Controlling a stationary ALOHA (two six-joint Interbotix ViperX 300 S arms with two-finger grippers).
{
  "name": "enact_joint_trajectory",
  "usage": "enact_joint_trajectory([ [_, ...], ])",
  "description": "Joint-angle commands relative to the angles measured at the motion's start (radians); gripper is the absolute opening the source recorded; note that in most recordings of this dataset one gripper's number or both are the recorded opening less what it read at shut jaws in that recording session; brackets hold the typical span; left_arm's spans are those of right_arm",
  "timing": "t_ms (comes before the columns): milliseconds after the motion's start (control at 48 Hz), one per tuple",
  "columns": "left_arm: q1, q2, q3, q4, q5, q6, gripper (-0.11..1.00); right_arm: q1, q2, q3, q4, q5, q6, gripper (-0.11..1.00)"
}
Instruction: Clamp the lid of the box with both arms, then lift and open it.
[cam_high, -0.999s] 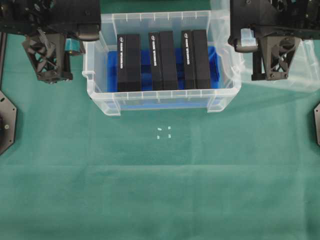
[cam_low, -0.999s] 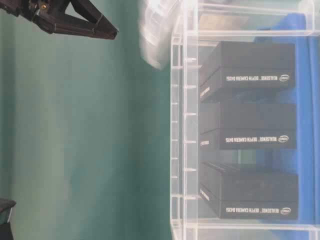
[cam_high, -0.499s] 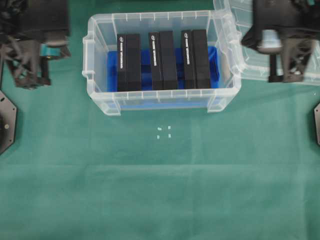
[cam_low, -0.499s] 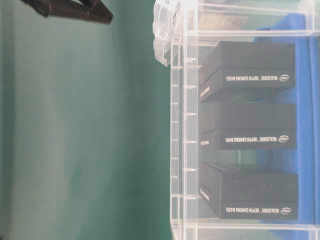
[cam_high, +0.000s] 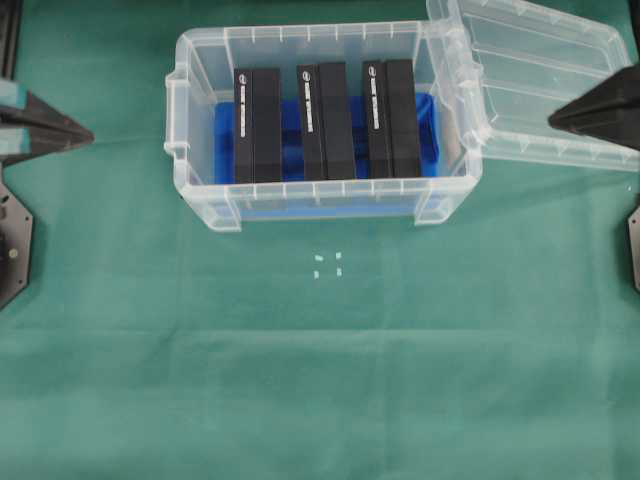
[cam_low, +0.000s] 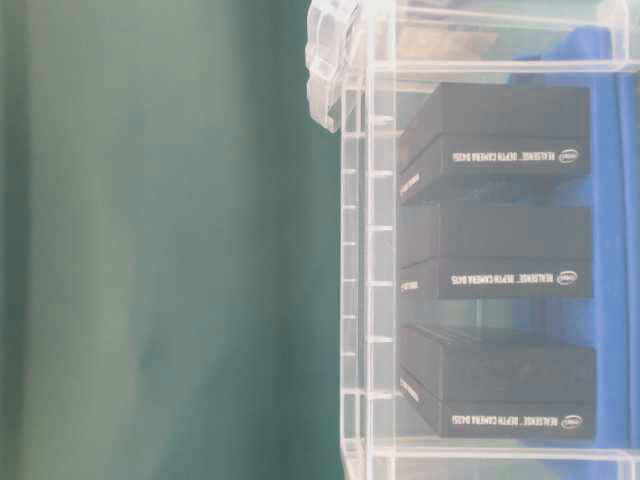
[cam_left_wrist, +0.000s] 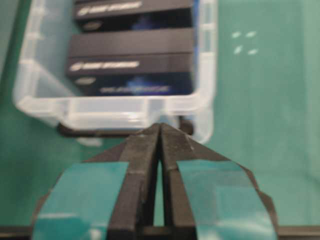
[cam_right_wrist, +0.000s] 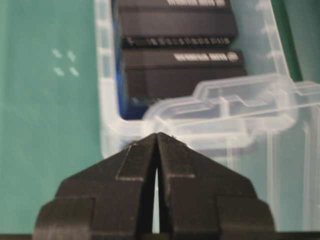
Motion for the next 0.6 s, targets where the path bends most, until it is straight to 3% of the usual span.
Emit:
enact_joint_trajectory([
  [0,-0.044,-0.032,0.029,-0.003,-0.052,-0.034,0.01,0.008,-0.034,0.032,0.052,-0.048,0.000,0.00],
  [104,-0.087,-0.060,0.075,-0.003,-0.104,-0.083,0.01,0.034,-0.075,0.095,0.110,-0.104,0.000,0.00],
  [208,-0.132,-0.077,0.110,-0.003,-0.156,-0.121,0.01,0.084,-0.101,0.144,0.135,-0.173,-0.002,0.00],
  [583,-0.305,-0.114,0.270,-0.003,-0.443,-0.164,0.01,0.365,-0.092,0.242,0.115,-0.423,-0.006,0.00],
])
